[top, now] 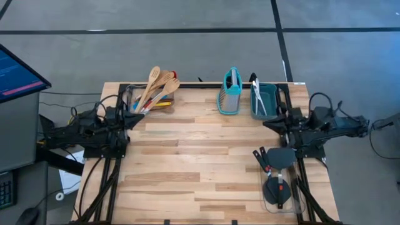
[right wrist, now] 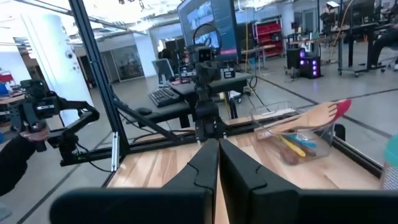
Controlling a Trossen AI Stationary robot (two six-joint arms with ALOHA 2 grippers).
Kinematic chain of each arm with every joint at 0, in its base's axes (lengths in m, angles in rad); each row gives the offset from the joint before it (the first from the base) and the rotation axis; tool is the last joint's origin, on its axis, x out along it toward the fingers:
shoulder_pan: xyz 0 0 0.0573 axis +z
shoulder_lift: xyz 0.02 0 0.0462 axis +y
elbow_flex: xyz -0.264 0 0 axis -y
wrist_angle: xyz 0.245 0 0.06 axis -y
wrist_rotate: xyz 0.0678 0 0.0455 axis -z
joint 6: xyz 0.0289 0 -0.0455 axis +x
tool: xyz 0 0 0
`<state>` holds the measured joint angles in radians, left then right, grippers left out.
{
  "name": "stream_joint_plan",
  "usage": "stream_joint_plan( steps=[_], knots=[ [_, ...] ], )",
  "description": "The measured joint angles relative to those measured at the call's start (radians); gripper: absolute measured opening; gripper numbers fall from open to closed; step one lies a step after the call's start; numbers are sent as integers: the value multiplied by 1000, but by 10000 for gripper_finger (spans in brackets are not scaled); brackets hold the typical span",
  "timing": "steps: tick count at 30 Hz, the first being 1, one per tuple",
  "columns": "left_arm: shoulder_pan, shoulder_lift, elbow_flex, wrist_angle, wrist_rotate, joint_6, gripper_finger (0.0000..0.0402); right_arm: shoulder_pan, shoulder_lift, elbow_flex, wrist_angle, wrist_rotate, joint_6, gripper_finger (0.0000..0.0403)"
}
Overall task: Pick & Place Kitchen Items
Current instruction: Return to Home Position
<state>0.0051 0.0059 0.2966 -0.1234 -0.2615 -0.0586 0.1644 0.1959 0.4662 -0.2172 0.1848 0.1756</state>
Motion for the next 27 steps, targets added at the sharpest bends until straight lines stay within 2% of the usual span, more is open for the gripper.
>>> stream_joint_plan(
  steps=[10,18,24,27],
  knots=[
    [0,0,0,-13,0,9,1,0,-195,-2,-131,0,-22,10],
    [0,0,0,-16,1,44,1,0,-192,-18,-152,0,-70,10],
    [0,0,-73,11,1,18,1,0,-189,-144,44,0,-85,10],
    [0,0,-126,37,2,17,1,0,-192,-230,88,-1,-97,10]
  ],
)
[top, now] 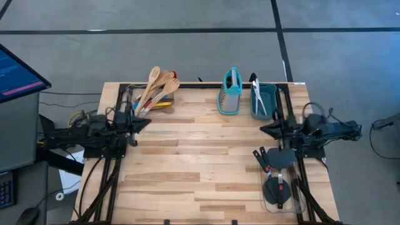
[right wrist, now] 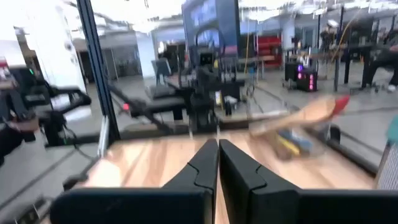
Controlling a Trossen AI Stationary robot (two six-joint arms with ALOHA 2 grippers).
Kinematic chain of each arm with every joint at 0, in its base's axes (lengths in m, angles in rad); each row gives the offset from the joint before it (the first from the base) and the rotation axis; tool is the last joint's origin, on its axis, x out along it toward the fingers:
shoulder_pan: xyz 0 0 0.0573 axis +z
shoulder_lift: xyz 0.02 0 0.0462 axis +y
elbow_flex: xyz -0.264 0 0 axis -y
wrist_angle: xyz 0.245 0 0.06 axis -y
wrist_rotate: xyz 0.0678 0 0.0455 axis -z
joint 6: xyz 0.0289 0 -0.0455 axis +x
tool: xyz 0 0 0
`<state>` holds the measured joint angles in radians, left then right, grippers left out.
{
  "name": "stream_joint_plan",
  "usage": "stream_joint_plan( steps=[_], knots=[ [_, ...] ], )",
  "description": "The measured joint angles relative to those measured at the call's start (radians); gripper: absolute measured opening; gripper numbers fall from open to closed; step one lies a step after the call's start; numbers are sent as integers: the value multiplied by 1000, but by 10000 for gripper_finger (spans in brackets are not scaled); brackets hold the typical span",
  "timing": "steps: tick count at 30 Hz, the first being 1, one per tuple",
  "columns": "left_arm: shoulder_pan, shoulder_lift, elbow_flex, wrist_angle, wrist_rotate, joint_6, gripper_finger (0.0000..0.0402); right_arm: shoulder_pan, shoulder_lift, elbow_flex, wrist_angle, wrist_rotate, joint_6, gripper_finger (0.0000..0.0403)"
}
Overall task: Pick & Place Kitchen Items
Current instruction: Return to Home Position
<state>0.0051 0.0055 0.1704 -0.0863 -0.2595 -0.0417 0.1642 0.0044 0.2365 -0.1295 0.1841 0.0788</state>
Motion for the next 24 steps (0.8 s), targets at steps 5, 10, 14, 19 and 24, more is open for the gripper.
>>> stream_joint_plan(
  steps=[5,10,14,19,24],
  knots=[
    [0,0,-101,66,1,0,2,0,0,-110,35,-1,15,10],
    [0,12,-164,150,21,-14,2,0,-1,-187,93,-5,-31,10],
    [0,25,-164,148,30,14,2,0,6,-228,175,-18,-115,10],
    [0,64,-164,146,30,8,2,-4,8,-229,171,-22,-147,10],
    [0,118,-164,148,30,8,2,-17,8,-229,171,-22,-98,10]
  ],
)
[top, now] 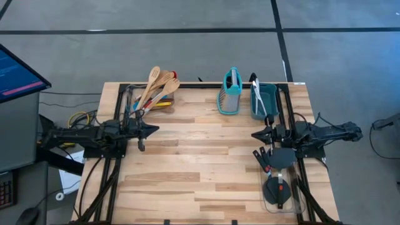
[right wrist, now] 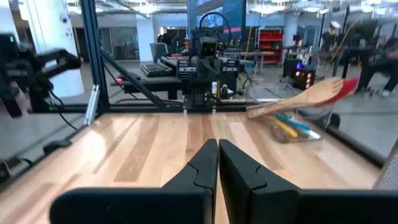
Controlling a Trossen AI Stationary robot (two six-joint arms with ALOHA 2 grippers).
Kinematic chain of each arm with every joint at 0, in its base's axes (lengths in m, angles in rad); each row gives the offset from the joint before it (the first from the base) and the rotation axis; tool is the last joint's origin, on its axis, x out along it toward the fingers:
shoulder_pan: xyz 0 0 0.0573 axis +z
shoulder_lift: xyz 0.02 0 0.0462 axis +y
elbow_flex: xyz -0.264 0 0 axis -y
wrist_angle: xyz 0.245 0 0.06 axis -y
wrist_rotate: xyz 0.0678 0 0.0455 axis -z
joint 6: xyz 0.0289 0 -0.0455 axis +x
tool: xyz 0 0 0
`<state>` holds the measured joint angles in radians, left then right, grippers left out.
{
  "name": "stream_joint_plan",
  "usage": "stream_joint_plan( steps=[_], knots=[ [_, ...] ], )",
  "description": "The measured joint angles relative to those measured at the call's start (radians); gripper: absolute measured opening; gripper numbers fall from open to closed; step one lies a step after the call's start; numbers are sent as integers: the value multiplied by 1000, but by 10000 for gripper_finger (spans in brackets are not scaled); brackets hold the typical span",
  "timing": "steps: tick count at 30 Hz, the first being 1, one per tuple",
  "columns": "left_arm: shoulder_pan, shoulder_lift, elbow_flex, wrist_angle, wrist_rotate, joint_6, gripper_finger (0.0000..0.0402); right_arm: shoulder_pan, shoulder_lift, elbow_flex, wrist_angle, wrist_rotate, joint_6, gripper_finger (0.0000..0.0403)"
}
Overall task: Pick & Place Kitchen Items
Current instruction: Return to Home Position
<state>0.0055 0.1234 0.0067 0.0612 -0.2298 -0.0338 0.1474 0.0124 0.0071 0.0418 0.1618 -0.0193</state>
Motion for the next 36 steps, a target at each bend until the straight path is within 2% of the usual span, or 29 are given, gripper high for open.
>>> stream_joint_plan(
  steps=[6,17,36],
  knots=[
    [0,53,0,7,0,0,2,0,0,0,0,0,97,10],
    [0,110,0,9,0,0,2,1,0,-1,0,0,99,10],
    [0,110,0,16,-1,0,2,1,0,-2,0,0,99,10]
  ],
)
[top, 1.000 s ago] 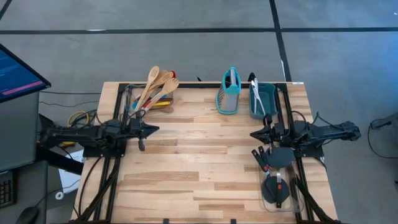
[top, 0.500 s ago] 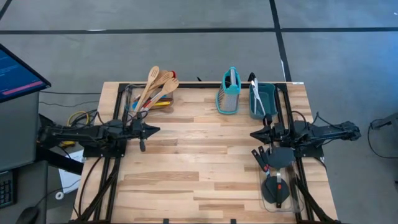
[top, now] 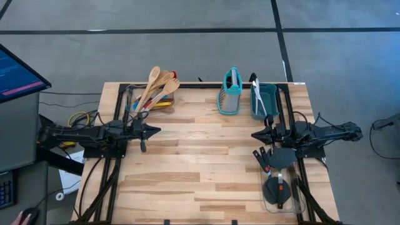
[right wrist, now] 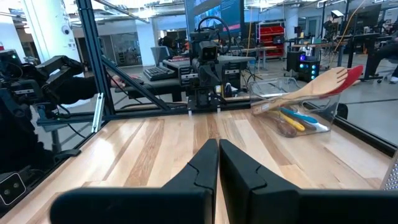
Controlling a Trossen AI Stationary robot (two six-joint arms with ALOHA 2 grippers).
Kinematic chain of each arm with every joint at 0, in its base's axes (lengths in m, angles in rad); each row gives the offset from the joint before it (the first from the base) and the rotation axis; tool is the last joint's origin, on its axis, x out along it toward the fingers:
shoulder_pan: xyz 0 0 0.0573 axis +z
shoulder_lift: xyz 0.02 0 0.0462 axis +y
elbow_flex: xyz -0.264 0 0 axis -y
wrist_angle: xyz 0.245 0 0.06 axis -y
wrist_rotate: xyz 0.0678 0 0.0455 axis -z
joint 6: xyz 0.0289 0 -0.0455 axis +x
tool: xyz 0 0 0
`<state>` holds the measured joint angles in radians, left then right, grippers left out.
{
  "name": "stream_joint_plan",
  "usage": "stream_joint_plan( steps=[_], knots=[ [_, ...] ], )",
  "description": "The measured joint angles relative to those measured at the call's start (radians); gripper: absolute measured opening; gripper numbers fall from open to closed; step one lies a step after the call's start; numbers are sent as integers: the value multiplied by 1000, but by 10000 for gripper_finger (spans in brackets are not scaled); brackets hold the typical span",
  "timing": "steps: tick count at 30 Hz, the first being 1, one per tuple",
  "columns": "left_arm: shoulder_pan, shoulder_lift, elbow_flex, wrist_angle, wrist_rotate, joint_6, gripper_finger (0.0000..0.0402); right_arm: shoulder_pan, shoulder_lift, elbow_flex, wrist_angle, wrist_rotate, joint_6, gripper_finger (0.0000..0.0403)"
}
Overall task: Pick & Place Kitchen Items
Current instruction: Return to Home Position
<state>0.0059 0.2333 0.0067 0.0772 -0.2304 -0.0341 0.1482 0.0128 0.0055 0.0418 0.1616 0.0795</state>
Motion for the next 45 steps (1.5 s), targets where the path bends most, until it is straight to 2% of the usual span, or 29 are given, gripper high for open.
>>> stream_joint_plan(
  steps=[45],
  knots=[
    [0,0,0,20,0,0,2,0,0,-1,0,0,0,10]
  ],
)
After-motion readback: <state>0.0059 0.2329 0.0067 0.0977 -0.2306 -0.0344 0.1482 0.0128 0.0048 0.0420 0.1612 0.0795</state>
